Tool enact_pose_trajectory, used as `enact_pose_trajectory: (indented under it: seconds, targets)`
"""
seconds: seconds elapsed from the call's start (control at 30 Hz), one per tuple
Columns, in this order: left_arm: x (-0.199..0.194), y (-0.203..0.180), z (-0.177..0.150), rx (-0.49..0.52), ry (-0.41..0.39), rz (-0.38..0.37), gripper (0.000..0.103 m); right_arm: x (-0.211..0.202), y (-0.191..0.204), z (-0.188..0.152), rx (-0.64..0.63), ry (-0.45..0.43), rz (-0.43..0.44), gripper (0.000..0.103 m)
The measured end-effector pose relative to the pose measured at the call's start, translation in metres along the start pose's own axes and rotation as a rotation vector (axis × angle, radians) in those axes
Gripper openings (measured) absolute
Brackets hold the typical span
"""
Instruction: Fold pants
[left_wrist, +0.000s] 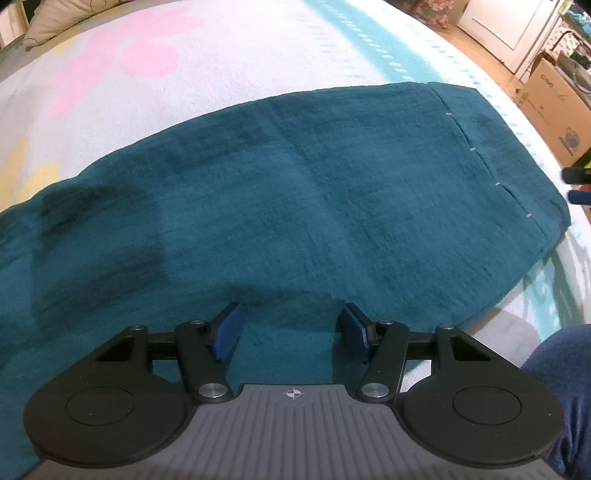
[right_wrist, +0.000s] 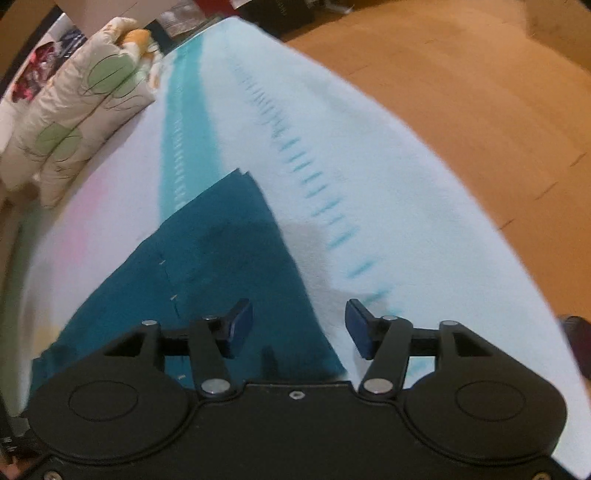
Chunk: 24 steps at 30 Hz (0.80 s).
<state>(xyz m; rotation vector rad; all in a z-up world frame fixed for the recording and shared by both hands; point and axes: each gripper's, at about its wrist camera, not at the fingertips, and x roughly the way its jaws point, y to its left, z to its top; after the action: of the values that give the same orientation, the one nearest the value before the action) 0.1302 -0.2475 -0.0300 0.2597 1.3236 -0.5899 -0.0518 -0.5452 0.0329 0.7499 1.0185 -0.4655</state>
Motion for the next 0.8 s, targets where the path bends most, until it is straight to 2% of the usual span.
enact_pose_trajectory:
  seconds: [0.1,0.17,0.27,0.4,0.43,0.5,0.6,0.8]
  targets:
    - [0.0,0.001,-0.001,0.0,-0.004,-0.002,0.057,0.019,-0.01,0.003,-0.002,0.03,0.023,0.062]
    - [0.0,0.002,-0.001,-0.001,-0.006,-0.003,0.057,0.022,-0.012,0.005,-0.019,0.023,0.096,0.062]
    - [-0.001,0.003,-0.001,-0.005,-0.004,-0.002,0.057,0.034,-0.009,0.005,-0.001,0.069,0.199,0.06]
    - [-0.002,0.004,-0.002,-0.001,0.0,-0.003,0.057,0.048,0.001,0.01,-0.027,0.063,0.251,0.058]
    - [-0.003,0.005,-0.001,-0.004,0.002,-0.005,0.057,0.051,0.003,0.012,-0.022,0.068,0.267,0.053]
    - [-0.006,0.007,0.002,-0.018,-0.004,-0.01,0.057,0.061,0.005,0.015,-0.022,0.095,0.271,0.02]
    - [-0.012,0.01,0.015,-0.033,-0.041,-0.023,0.057,0.06,0.014,0.015,-0.053,0.08,0.25,0.016]
    - [0.003,0.018,0.072,-0.029,-0.091,0.028,0.057,0.024,0.044,0.016,-0.156,0.001,0.187,0.016]
